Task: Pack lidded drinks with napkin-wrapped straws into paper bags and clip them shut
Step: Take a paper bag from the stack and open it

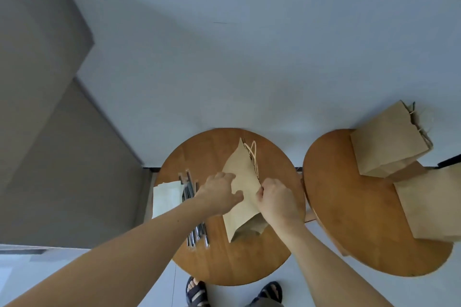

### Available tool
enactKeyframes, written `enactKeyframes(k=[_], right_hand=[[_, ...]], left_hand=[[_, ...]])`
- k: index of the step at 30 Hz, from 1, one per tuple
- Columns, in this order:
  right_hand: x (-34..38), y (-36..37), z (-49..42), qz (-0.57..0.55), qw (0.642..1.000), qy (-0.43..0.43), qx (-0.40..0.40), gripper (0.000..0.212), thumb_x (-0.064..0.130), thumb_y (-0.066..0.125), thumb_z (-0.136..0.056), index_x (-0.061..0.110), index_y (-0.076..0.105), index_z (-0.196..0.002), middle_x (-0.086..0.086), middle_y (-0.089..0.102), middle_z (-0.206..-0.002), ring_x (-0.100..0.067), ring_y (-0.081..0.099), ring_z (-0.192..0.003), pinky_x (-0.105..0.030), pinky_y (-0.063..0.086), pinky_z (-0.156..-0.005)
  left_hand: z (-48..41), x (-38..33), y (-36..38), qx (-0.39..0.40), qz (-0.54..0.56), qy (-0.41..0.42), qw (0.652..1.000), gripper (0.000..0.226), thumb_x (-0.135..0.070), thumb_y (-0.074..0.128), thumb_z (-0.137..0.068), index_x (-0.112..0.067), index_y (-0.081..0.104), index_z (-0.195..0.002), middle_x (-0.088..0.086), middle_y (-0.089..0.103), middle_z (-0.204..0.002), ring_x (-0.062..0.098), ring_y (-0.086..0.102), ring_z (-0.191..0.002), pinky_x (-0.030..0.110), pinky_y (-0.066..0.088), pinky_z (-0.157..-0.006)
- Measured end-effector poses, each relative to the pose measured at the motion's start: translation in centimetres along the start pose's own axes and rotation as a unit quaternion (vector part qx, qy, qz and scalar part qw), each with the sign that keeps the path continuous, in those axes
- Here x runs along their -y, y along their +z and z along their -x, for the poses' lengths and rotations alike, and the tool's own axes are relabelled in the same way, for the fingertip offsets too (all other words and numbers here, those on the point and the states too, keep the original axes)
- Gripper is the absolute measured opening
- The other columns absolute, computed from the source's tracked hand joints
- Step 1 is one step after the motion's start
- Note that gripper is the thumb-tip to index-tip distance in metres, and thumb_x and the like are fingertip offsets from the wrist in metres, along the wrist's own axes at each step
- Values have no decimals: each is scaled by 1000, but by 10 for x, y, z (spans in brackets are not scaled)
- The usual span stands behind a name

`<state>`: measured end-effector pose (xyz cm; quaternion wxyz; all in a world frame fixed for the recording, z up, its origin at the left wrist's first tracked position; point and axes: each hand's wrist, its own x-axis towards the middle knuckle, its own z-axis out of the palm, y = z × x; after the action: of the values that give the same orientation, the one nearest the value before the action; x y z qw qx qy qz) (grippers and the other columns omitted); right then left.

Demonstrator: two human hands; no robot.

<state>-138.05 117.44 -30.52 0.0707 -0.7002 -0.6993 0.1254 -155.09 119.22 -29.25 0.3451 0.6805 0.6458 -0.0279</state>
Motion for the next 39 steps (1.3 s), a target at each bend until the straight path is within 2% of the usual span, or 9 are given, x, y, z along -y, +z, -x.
enactKeyframes(k=[4,10,14,20,26,28,32,35,39], right_hand=[[9,28,23,-47,997,-37,48,26,37,52,-94,13,59,-90,-3,63,-82,-19,61,-73,-25,35,-55],[-12,34,21,-50,993,-26,107,65,74,43,-85,22,60,-119,6,69,-97,-13,67,-89,-21,47,-62],[-19,31,2,-207,960,-6,187,53,68,58,-83,24,61,-113,16,63,-89,-4,62,-84,-27,55,-74],[-35,31,-15,-253,945,10,208,28,57,64,-85,35,55,-98,18,64,-88,0,62,-81,-12,45,-64],[-44,36,-30,-321,922,71,204,4,26,61,-90,28,59,-94,9,67,-86,-5,63,-77,-16,46,-60],[-43,36,-36,-303,928,94,194,6,30,59,-90,25,59,-93,6,66,-82,-8,63,-73,-18,44,-56],[-23,34,-49,-182,964,48,190,21,45,57,-89,27,46,-86,11,61,-79,-9,58,-67,-23,34,-47],[-14,35,-53,-87,980,15,181,23,45,51,-94,26,44,-81,12,52,-68,-10,51,-57,-24,30,-44],[-27,29,-57,-31,980,10,197,12,35,53,-94,23,54,-94,7,61,-80,-15,62,-71,-29,50,-58]], left_hand=[[5,24,20,37,18,-39,998,67,-50,47,-93,-19,32,-151,7,41,-150,28,40,-133,44,43,-104],[9,29,39,20,68,-72,995,76,-61,49,-89,-23,28,-151,3,42,-149,23,45,-130,39,47,-98],[0,19,40,3,78,-95,992,81,-72,46,-86,-26,29,-151,1,43,-149,22,46,-131,37,48,-94],[-18,3,42,-26,80,-116,990,74,-67,53,-86,-25,36,-145,-2,53,-138,19,55,-118,36,54,-88],[-17,15,47,-48,144,-204,967,44,-60,43,-72,-24,61,-93,-5,64,-71,13,67,-67,36,61,-71],[-18,15,49,-73,177,-231,954,42,-58,44,-67,-24,60,-86,-5,62,-64,13,66,-62,36,62,-69],[-28,-5,50,-45,195,-211,957,51,-62,55,-74,-30,47,-114,-8,64,-84,12,66,-74,35,60,-72],[-38,-12,49,-54,153,-219,962,45,-59,53,-85,-25,49,-113,-4,64,-88,16,66,-78,37,59,-75],[-41,4,38,-81,107,-252,959,24,-39,50,-97,-19,59,-104,-2,64,-83,14,65,-71,30,58,-66]])
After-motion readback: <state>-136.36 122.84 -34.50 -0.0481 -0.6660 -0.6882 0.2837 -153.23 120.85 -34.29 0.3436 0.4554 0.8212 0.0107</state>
